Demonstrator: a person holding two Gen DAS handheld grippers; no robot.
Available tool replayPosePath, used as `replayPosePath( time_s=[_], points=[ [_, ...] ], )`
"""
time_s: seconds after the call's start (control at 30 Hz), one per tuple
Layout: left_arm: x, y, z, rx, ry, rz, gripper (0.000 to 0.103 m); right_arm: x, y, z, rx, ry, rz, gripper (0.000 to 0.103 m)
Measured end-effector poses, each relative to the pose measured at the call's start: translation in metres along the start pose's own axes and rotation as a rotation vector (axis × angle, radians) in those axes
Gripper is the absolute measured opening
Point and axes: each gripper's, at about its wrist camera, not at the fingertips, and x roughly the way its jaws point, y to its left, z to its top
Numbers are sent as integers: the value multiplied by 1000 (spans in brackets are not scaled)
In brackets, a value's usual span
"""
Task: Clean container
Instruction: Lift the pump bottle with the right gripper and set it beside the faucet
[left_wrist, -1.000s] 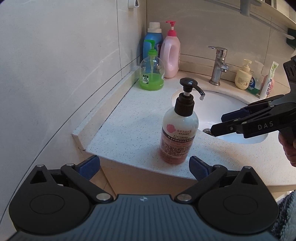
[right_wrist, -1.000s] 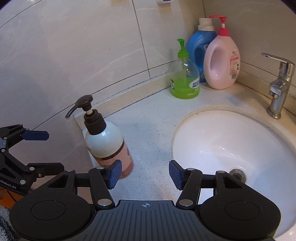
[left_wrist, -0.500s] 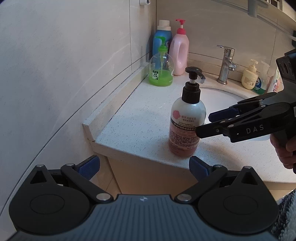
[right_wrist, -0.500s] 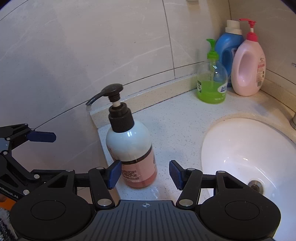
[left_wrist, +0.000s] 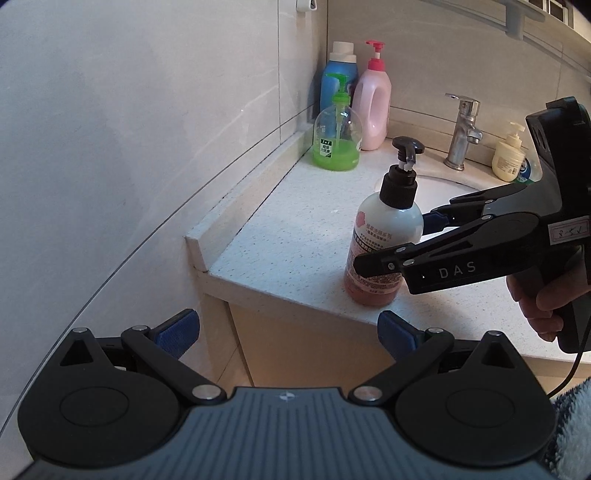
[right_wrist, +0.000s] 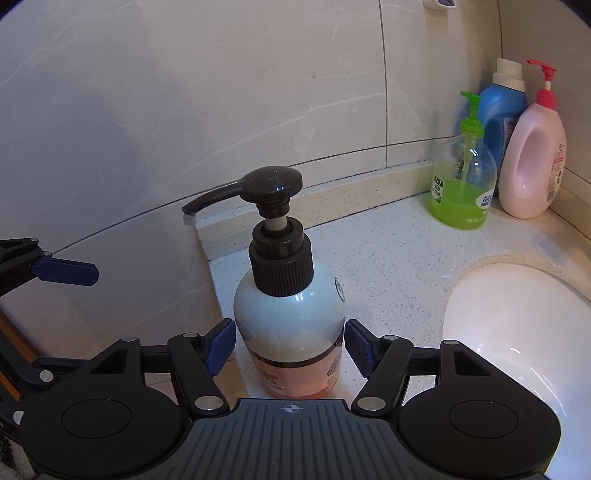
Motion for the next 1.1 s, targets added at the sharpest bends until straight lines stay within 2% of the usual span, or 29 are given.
replayPosePath(
  time_s=[0.1,0.17,0.6,0.83,1.1],
  points=[
    [1,3,-1,-12,-1,4,103,3,1,1,-14,1,-8,68],
    [1,5,-1,-19,-3,5,103,4,2,2,-23,2,-13,63],
    [7,11,7,-30,-21,-3,103,-8,-12,11,-11,-60,-35,61],
    [18,-1,16,-8,-32,-52,103,-30,-37,13,35,-80,-102,61],
    [34,-26,29,37,-38,-128,103,-64,-73,-2,114,-76,-212,61]
  ],
)
